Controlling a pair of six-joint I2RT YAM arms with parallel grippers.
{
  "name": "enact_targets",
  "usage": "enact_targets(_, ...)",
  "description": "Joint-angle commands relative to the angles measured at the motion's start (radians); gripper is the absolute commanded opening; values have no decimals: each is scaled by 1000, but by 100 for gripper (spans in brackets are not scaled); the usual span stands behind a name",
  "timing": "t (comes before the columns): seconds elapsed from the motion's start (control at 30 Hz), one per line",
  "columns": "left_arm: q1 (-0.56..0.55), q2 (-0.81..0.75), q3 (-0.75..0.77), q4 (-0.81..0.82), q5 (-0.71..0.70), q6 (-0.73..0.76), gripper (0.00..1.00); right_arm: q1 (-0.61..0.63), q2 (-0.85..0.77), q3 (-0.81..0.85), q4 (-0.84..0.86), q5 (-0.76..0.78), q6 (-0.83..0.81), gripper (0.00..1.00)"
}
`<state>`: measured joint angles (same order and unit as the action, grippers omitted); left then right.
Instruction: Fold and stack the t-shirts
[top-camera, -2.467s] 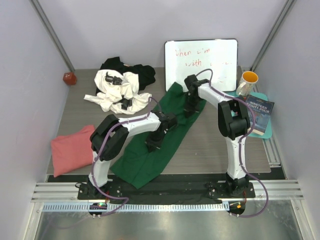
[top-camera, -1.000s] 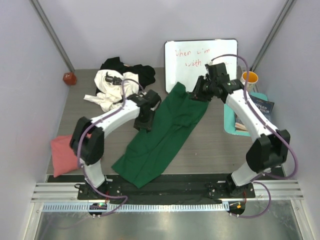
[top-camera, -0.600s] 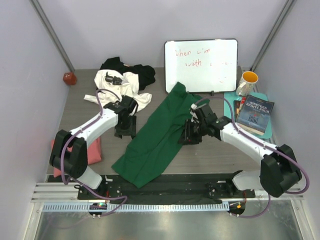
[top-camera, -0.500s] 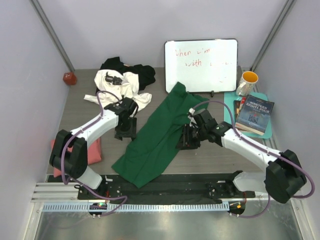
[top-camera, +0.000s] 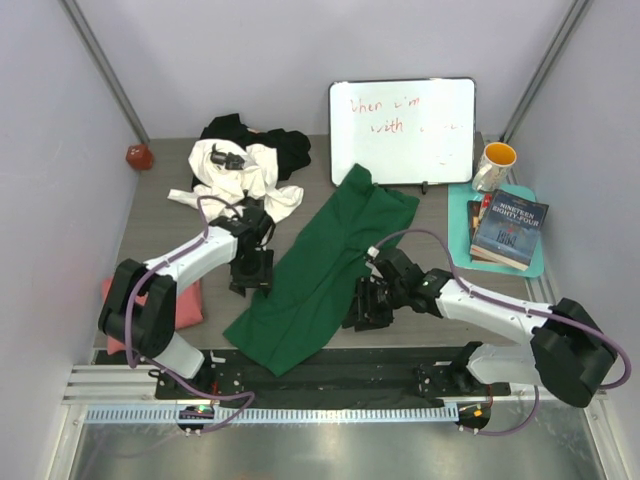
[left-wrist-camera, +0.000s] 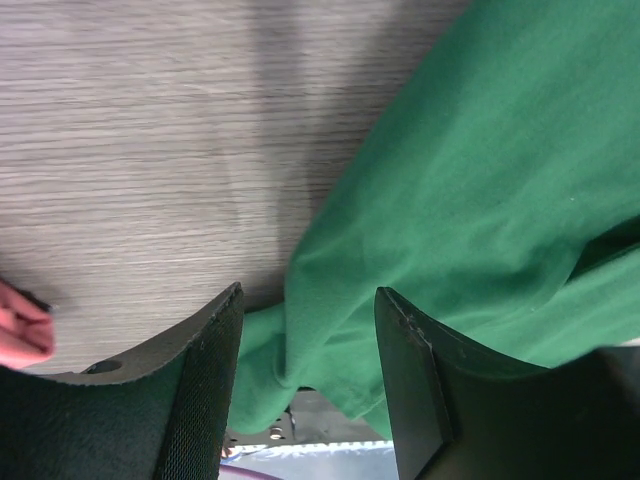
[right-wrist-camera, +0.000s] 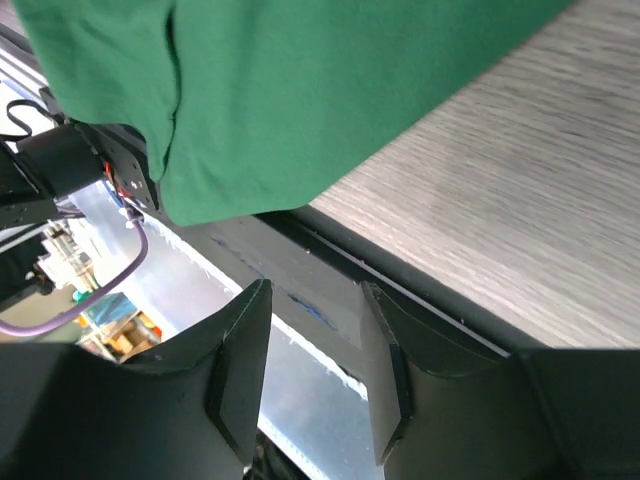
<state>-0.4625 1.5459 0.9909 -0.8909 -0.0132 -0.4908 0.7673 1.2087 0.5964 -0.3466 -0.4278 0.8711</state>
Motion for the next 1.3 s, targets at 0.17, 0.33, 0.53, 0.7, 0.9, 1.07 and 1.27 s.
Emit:
enact_targets(0.17,1,36,-9,6,94,8,56,141,110,-81,342,-31,124,49)
enact_targets(0.33,-1,62,-9,-2,85,6,56,201,193,-63,445,-6,131,50)
enact_targets(0.53,1,69,-9,-5,65,6,56,213,262,-37,410,6,95,50)
enact_targets(0.7,8,76,-9,-5,65,6,56,214,291,-49,466,4,97,50)
enact_targets(0.9,48,83,-15,1,84,9,57,217,327,-12,443,15,75,51)
enact_targets(1.07,64,98,-17,6,104,9,57,225,334,8,422,37,72,51)
enact_targets(1.27,67,112,-15,6,104,9,57,253,387,29,403,52,85,51)
